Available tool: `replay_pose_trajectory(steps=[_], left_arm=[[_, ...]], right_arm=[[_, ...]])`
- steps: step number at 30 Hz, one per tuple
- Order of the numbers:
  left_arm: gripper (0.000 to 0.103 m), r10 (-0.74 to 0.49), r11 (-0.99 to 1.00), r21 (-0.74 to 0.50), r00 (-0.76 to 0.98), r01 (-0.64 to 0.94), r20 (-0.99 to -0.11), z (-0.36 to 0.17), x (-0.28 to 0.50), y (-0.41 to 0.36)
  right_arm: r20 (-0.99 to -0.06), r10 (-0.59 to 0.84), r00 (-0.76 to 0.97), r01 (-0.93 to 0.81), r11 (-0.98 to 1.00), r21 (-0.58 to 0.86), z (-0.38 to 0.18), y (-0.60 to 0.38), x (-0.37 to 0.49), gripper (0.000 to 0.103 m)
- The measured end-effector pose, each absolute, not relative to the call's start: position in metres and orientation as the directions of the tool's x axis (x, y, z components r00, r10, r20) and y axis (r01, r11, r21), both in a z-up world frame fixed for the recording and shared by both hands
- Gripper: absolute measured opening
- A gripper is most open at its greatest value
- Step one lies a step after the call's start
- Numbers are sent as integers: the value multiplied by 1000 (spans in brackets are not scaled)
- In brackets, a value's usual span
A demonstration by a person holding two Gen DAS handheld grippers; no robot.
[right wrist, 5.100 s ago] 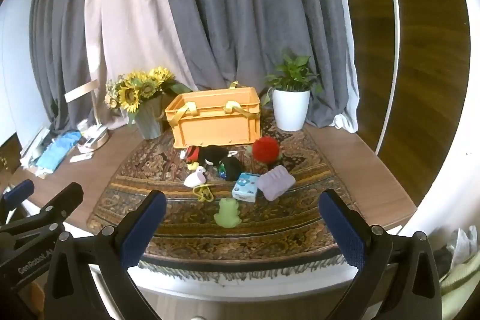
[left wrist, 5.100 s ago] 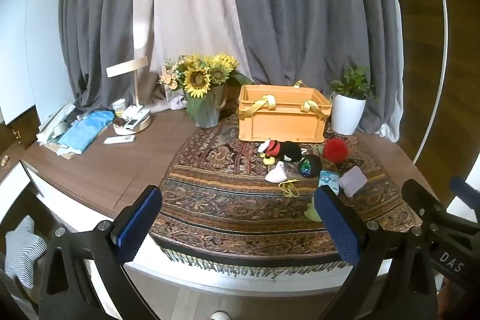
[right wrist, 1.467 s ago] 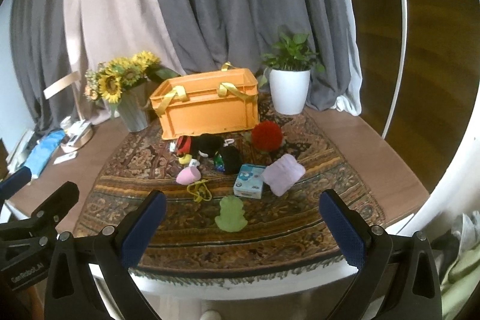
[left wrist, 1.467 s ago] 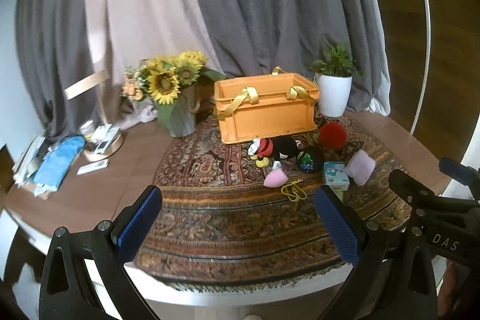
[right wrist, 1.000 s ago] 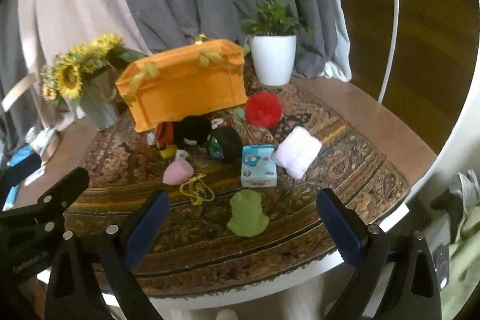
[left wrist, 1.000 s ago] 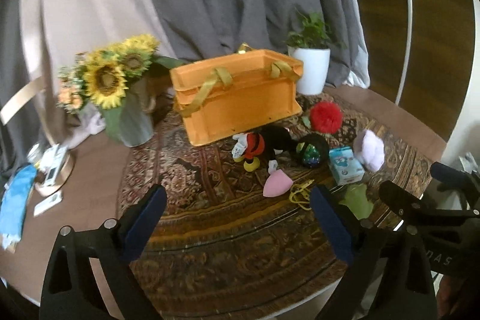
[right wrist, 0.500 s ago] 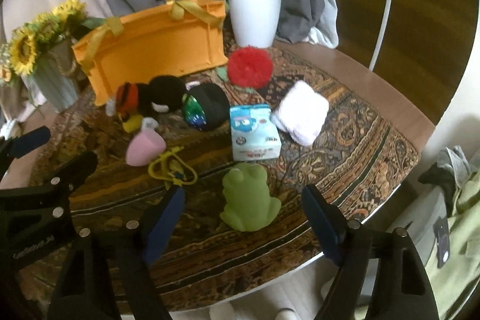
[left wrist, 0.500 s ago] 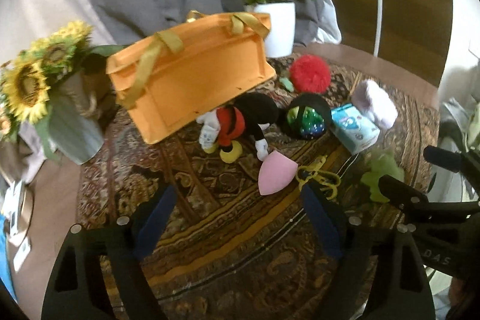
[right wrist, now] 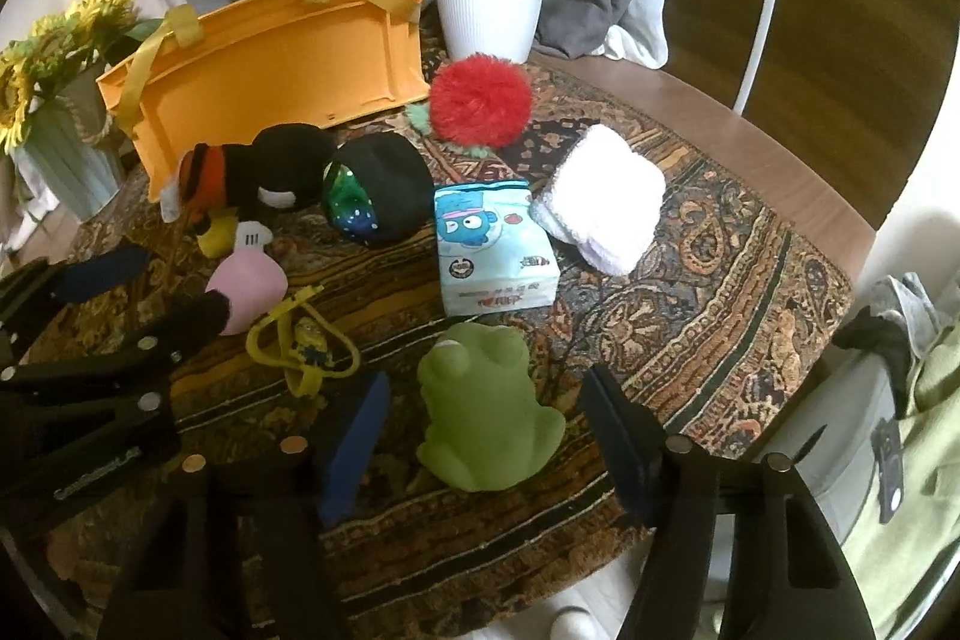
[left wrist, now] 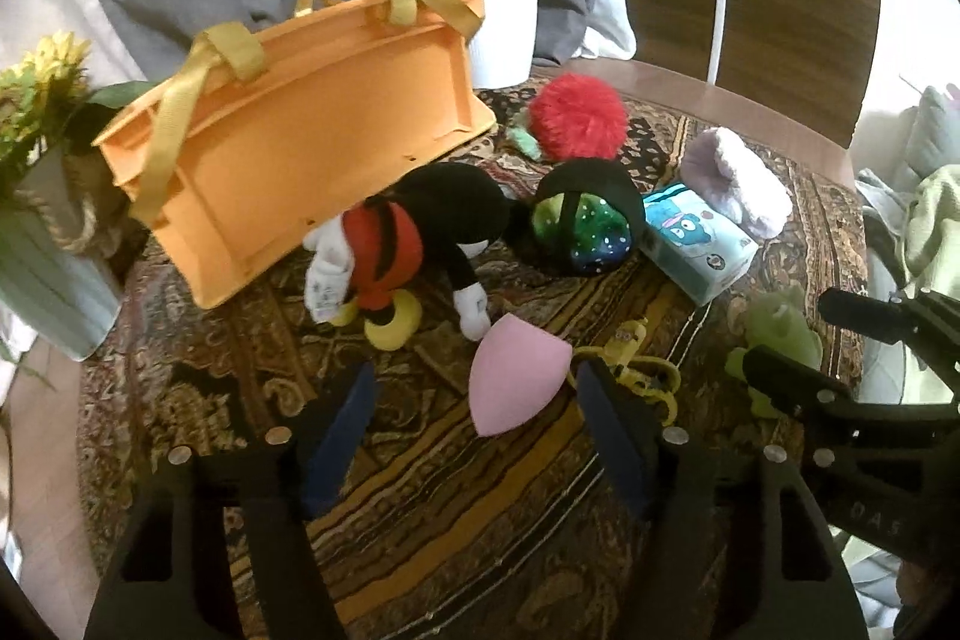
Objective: Organize soft objects
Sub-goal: 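Lower the left tool onto the pink sponge while the right tool approaches the green frog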
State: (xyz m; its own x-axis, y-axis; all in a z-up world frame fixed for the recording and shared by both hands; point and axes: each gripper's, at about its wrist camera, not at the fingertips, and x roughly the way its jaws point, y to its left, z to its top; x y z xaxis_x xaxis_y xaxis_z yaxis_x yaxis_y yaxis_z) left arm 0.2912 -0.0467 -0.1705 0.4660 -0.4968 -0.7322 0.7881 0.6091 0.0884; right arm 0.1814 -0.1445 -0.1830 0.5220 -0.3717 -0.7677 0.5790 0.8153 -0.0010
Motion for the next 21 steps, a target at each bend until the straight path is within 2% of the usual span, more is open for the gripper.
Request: replay_pose_trajectory(steps=[3,13,18,21], left_arm=[[60,-503,593,75,442,801,-743,-176,296,-52],[55,-523,579,30,400,815,-752,-185,303,-62],[39,-543,565,-12,361,825,-758,-189,305,-66],[38,-545,565,-11,363,825,-756,-191,304,-67]], right_arm=[[-771,-367,521,576,817,1,-186,-146,185,62],[-783,-345,518,578,816,23,-192,-152,192,53],[-783,-345,518,579,815,25,-192,-152,192,44],[-782,-340,523,577,816,31,-191,-154,191,44]])
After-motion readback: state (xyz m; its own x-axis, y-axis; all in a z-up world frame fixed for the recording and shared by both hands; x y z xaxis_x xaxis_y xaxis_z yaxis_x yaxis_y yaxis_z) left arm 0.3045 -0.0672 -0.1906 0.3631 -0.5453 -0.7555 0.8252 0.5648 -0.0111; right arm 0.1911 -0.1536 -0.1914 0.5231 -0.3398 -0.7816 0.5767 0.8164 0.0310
